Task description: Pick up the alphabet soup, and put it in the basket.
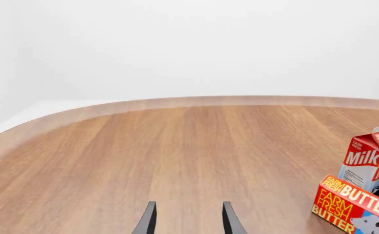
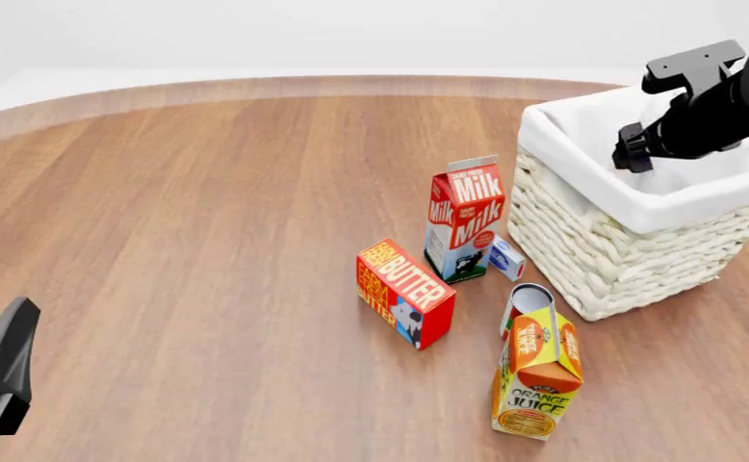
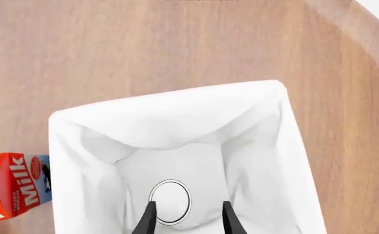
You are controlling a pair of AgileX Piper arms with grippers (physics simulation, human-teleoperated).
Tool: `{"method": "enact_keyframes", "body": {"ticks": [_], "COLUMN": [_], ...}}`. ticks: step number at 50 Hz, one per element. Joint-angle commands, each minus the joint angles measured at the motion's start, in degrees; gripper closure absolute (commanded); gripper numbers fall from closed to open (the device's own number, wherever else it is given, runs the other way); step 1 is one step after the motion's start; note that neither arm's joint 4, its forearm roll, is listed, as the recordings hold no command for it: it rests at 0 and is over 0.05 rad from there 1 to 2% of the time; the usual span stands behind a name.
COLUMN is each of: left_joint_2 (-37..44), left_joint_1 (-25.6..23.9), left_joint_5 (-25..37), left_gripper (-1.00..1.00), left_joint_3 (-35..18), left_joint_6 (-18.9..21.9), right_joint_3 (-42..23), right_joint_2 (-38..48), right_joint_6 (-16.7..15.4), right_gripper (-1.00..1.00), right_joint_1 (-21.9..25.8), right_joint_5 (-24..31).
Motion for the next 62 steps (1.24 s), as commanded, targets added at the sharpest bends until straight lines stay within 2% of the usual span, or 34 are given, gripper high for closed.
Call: {"method": "enact_keyframes", "body": {"ticks": [1,25,39,52,55,62], "left_joint_2": [0.0,0.0,0.0,0.0,0.0,0.0], "left_joint_1": [0.0,0.0,0.0,0.0,0.0,0.0], "left_joint_5": [0.0,0.0,0.0,0.0,0.0,0.0], "left_gripper": [-1.0,-1.0,-1.0,-1.0,-1.0,-1.0], "left_joint_3": [0.0,0.0,0.0,0.0,0.0,0.0], "left_joint_6": [0.0,0.0,0.0,0.0,0.0,0.0], "right_joint_3": [0.2,0.8,1.9,6.9,8.9,11.5], "right_joint_2": [-0.4,-5.7,-9.6,-15.3,-17.3,-19.6], "right_joint_6": [0.4,0.4,0.5,1.5,2.9,3.4], "right_gripper": [-1.0,-1.0,-1.0,-1.0,-1.0,-1.0], "right_joint_1": [0.1,-1.5,-1.0,-0.7,-0.3,-1.1], "right_joint_5": [-0.3,-2.5,-2.6,-4.6,-5.7,-7.1]}}
